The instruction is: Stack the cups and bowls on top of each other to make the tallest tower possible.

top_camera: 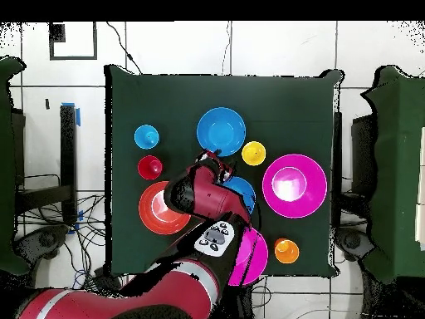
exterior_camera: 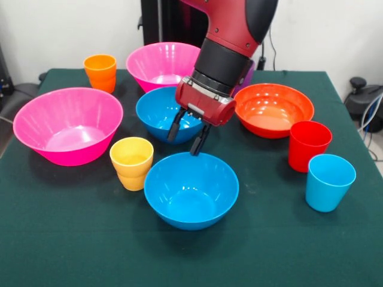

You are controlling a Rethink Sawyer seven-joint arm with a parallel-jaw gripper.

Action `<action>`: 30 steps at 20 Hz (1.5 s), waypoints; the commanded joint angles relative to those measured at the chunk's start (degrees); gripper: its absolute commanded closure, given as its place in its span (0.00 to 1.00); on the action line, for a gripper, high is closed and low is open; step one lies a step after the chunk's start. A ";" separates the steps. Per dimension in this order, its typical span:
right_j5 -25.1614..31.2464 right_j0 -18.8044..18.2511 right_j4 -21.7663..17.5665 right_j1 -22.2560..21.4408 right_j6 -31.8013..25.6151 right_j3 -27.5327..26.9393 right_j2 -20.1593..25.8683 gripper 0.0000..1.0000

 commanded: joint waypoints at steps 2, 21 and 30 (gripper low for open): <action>6.30 -0.05 -3.47 1.78 3.46 0.59 5.38 0.00; 4.33 -1.21 -5.88 2.77 1.90 -0.94 2.61 0.00; 2.13 -4.10 -8.57 4.25 2.00 -2.74 3.87 0.00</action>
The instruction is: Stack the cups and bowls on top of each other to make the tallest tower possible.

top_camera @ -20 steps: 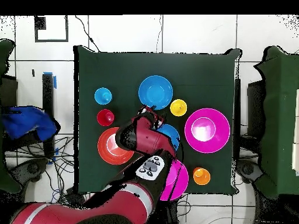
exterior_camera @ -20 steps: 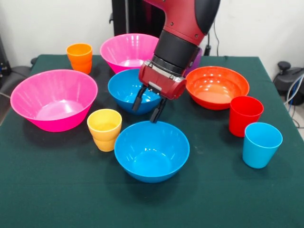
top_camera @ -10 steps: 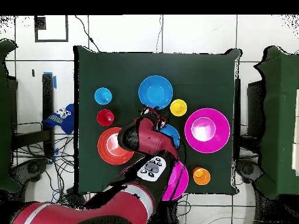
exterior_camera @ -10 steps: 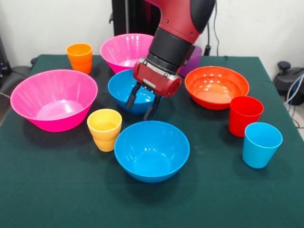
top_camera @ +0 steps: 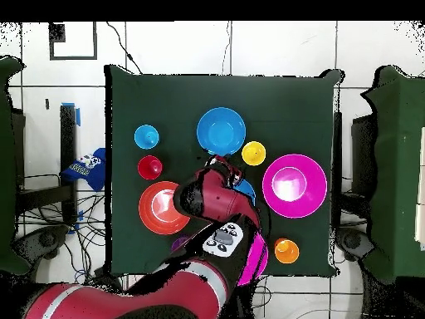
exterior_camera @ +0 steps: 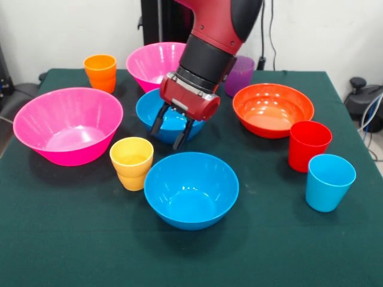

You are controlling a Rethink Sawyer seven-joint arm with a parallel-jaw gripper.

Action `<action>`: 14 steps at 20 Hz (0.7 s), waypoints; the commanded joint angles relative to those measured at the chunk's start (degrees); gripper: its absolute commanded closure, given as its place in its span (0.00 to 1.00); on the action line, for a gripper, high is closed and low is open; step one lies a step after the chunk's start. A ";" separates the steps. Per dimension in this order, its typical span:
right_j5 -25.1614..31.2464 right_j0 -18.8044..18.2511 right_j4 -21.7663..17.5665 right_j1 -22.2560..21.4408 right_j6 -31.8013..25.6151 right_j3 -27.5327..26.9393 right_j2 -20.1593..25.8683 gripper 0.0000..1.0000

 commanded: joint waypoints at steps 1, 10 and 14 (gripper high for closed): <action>2.01 -2.70 -4.67 4.05 1.89 -3.11 5.61 0.00; 2.85 -5.60 -7.64 4.91 0.13 -7.37 7.21 0.00; 3.16 -5.75 -7.61 6.15 0.78 -9.39 7.54 0.00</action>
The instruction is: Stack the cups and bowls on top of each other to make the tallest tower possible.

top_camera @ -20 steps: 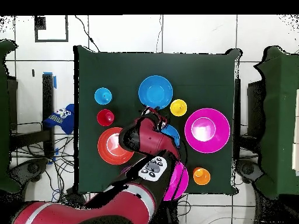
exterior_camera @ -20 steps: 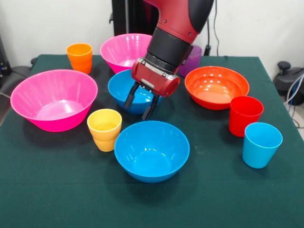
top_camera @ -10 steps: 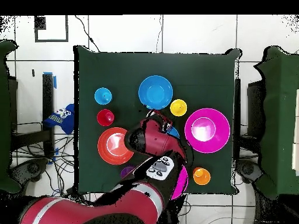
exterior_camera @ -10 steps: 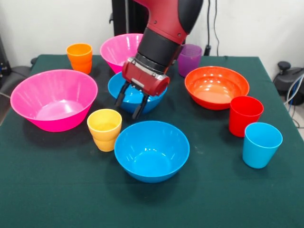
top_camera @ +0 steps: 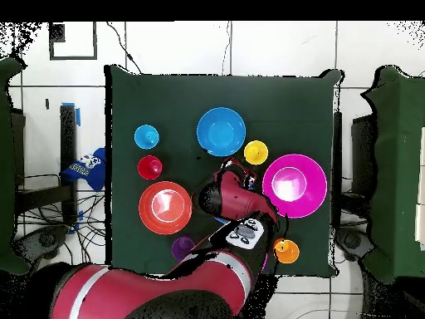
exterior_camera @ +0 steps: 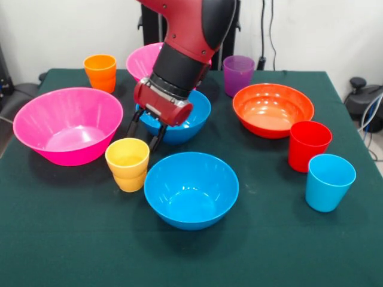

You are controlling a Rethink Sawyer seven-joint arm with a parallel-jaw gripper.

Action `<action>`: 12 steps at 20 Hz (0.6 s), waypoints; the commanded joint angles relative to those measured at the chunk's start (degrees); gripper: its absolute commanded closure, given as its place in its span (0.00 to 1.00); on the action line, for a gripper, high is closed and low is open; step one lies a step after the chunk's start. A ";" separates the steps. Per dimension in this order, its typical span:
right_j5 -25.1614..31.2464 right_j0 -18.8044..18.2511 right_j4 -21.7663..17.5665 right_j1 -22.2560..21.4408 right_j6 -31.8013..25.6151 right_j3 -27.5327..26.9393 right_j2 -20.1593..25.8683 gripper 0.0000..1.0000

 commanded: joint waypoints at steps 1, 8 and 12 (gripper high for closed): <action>2.91 -0.82 -3.34 3.93 1.23 -7.06 7.55 0.00; 3.50 -0.03 -3.31 3.42 2.26 -6.51 7.50 0.00; 5.42 -0.05 -3.35 2.03 2.35 -5.28 8.04 0.00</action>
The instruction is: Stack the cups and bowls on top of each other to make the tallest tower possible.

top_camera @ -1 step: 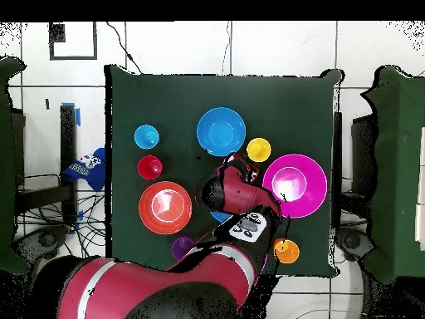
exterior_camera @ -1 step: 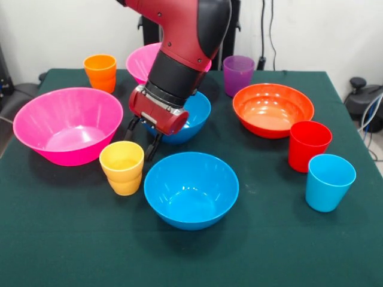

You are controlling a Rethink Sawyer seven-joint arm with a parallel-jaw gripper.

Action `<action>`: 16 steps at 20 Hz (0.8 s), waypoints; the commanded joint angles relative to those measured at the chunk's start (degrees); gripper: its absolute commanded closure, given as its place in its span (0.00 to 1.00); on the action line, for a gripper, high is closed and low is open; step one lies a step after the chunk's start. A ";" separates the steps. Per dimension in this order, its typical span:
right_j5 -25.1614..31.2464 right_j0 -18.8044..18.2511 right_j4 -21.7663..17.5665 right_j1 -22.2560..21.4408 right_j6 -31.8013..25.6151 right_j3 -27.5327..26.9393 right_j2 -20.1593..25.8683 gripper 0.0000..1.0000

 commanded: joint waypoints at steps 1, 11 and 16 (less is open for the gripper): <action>6.01 0.77 -2.85 0.29 2.44 -2.47 7.77 0.00; 14.77 3.72 -2.37 -3.98 0.60 -3.15 4.64 0.00; 15.66 3.58 -3.00 -4.30 0.40 -3.96 5.27 0.00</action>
